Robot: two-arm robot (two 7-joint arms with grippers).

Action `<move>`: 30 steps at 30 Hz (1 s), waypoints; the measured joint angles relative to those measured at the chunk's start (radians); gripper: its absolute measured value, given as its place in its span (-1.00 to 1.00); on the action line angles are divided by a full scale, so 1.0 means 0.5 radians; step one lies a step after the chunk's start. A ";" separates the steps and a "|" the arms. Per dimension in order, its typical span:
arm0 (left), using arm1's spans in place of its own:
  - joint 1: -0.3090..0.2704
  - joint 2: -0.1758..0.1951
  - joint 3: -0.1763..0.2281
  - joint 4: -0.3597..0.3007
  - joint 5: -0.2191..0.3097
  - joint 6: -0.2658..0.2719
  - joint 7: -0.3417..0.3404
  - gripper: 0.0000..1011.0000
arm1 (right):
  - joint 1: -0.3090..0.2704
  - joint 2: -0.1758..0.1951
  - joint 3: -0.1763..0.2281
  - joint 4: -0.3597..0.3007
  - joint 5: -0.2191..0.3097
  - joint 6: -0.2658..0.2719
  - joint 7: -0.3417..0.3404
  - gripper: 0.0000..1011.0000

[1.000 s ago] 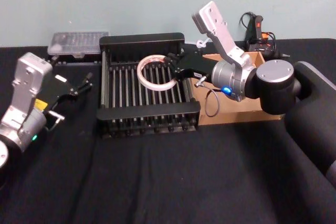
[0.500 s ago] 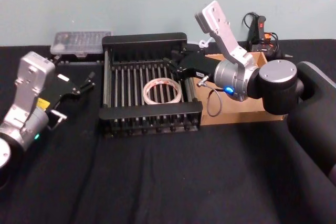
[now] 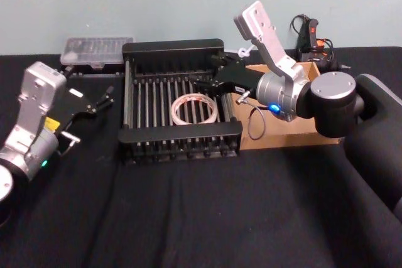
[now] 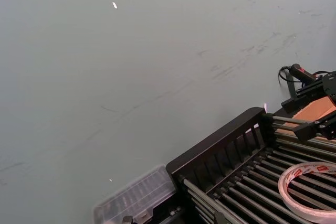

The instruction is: Pick up the white tape and place it into the black box , Pick up the silver tape and place it into the brown box.

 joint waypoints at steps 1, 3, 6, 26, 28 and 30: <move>0.000 0.000 0.000 0.000 0.000 0.000 0.000 0.98 | 0.000 0.000 0.000 0.000 0.000 0.000 0.000 0.66; 0.000 0.000 0.000 0.000 0.000 0.000 0.000 0.98 | 0.000 0.000 0.000 0.000 0.000 0.000 0.000 0.73; 0.000 0.000 0.000 0.000 0.000 0.000 0.000 0.98 | 0.000 0.000 0.000 0.000 0.001 0.001 0.000 0.89; 0.000 0.000 0.000 0.000 0.000 0.000 0.000 0.98 | -0.229 0.162 0.145 -0.411 0.059 0.082 -0.026 0.98; 0.000 0.000 0.000 0.000 0.000 0.000 0.000 0.98 | -0.291 0.206 0.178 -0.510 0.079 0.090 -0.040 0.98; 0.000 0.000 0.000 0.000 0.000 0.000 0.000 0.98 | -0.336 0.235 0.201 -0.578 0.094 0.093 -0.049 0.98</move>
